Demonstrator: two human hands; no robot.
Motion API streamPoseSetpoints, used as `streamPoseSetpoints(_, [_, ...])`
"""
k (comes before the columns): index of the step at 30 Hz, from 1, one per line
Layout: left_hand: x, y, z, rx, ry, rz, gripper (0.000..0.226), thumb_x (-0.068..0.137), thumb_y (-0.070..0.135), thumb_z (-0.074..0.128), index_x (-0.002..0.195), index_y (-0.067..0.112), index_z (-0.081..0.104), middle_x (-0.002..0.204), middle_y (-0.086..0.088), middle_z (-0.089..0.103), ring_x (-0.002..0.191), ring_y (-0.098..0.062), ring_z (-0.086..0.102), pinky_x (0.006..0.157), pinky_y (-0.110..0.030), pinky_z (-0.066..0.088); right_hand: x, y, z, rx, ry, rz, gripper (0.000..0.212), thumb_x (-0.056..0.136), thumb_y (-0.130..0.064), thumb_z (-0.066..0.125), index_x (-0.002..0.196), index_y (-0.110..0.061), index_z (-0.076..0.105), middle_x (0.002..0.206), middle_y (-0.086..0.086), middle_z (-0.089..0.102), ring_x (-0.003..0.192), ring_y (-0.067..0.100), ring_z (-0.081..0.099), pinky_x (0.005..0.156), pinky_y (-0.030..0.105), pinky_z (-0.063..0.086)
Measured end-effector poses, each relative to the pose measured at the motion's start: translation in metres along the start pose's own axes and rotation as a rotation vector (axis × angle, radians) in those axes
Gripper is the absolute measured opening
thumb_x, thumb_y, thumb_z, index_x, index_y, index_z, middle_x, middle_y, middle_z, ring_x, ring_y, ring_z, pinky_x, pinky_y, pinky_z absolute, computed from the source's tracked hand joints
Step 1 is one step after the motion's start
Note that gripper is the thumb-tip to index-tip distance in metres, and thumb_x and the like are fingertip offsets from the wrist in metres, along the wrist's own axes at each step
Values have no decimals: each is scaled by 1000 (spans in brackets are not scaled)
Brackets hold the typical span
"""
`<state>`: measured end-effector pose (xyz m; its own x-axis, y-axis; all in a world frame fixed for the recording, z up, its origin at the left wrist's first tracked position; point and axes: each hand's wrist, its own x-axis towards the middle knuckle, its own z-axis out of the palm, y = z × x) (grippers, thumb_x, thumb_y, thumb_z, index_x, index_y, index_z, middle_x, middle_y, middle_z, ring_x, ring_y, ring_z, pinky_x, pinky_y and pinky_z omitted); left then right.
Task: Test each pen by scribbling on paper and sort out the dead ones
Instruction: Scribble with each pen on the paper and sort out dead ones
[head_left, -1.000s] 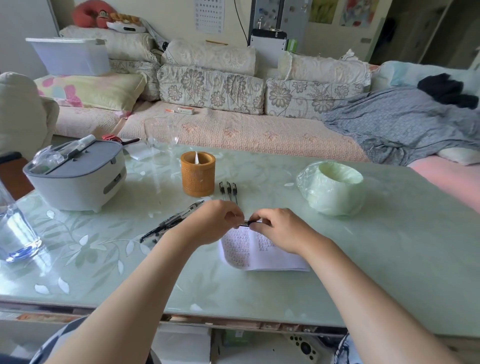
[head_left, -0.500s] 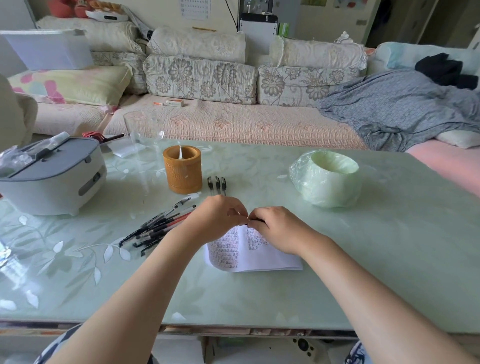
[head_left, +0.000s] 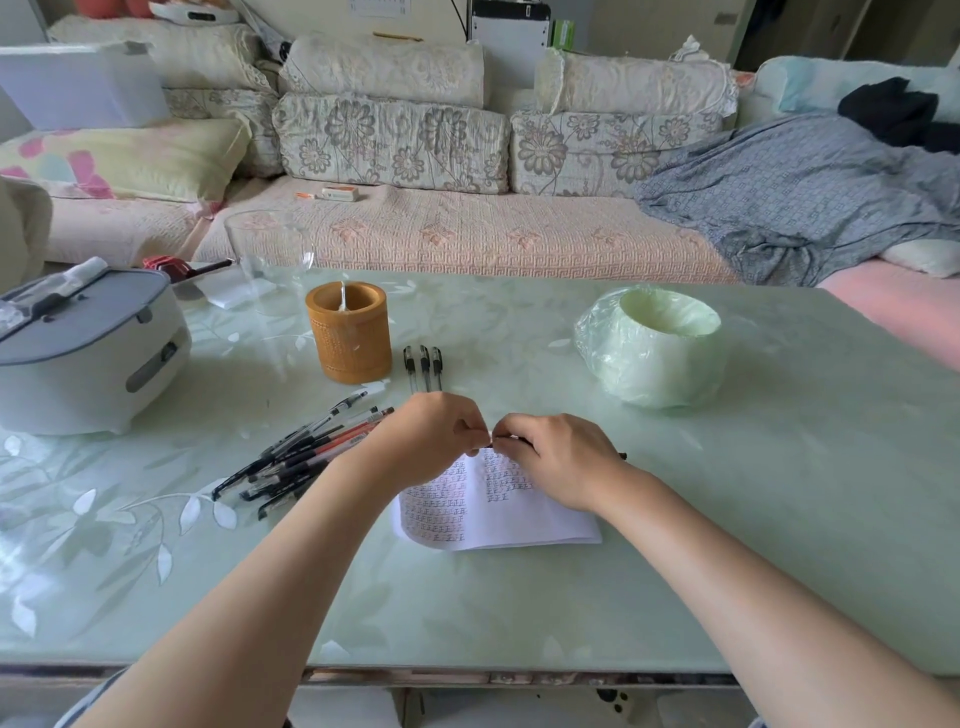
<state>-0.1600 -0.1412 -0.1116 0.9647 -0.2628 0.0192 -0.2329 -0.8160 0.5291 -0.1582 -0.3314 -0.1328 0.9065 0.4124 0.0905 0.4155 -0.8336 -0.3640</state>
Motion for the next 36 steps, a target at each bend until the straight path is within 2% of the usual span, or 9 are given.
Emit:
streamPoseSetpoints(5, [2, -8, 2, 152, -50, -21, 7, 90, 27, 65, 93, 23, 69, 89, 7, 67, 79, -14, 63, 69, -27, 52, -5, 11, 9, 193, -74, 80, 28, 98, -31, 44, 124, -27, 54, 99, -4, 66, 95, 19, 58, 78, 32, 43])
streamPoseSetpoints(9, [4, -13, 8, 232, -75, -44, 8, 89, 23, 62, 96, 21, 66, 90, 5, 65, 82, -16, 61, 72, -29, 54, -6, 18, 10, 367, 11, 125, 27, 93, -5, 44, 99, -29, 55, 74, -9, 55, 67, 12, 51, 63, 30, 42])
streamPoseSetpoints(12, [6, -12, 13, 271, -96, -52, 9, 89, 20, 58, 96, 21, 64, 91, 5, 61, 80, -14, 58, 66, -24, 49, -6, 16, 10, 784, 22, 231, 38, 94, 6, 41, 89, -21, 67, 80, 5, 60, 59, 16, 57, 49, 27, 48])
streamPoseSetpoints(15, [9, -12, 17, 293, -111, -38, 8, 86, 20, 61, 94, 21, 59, 97, 3, 60, 85, -16, 58, 70, -25, 47, -7, 15, 8, 1115, -56, 268, 55, 88, 20, 28, 109, -12, 68, 93, 11, 62, 69, 21, 64, 59, 27, 55])
streamPoseSetpoints(17, [10, -11, 21, 262, -106, -16, 11, 86, 21, 60, 96, 24, 56, 98, 3, 59, 86, -15, 58, 73, -27, 50, -9, 15, 9, 1128, -85, 232, 58, 87, 24, 30, 118, -14, 63, 94, 7, 62, 73, 18, 65, 62, 23, 54])
streamPoseSetpoints(21, [11, -9, 28, 216, -57, 2, 26, 85, 42, 66, 101, 22, 60, 99, 2, 59, 88, -17, 56, 77, -31, 49, -11, 16, 16, 1043, -38, 176, 23, 93, 0, 60, 110, -16, 65, 88, 5, 59, 73, 16, 56, 62, 23, 46])
streamPoseSetpoints(26, [14, -12, 30, 184, -74, -4, 37, 78, 50, 74, 98, 22, 62, 93, 4, 60, 82, -14, 57, 73, -32, 52, -12, 17, 20, 1026, 2, 237, 21, 98, -4, 47, 92, -11, 66, 68, 8, 61, 46, 20, 55, 37, 19, 24])
streamPoseSetpoints(31, [16, -15, 31, 135, -65, 3, 37, 76, 48, 76, 99, 21, 63, 88, 7, 59, 78, -12, 57, 69, -28, 50, -18, 19, 25, 889, 24, 196, 22, 81, 11, 56, 77, -10, 59, 57, 1, 63, 47, 21, 58, 50, 27, 47])
streamPoseSetpoints(36, [18, -14, 39, 135, -26, -3, 51, 70, 59, 76, 99, 20, 62, 91, 4, 61, 81, -14, 53, 64, -26, 42, -17, 20, 27, 801, 13, 153, 25, 80, 5, 66, 67, -11, 53, 50, 0, 54, 40, 17, 48, 43, 26, 39])
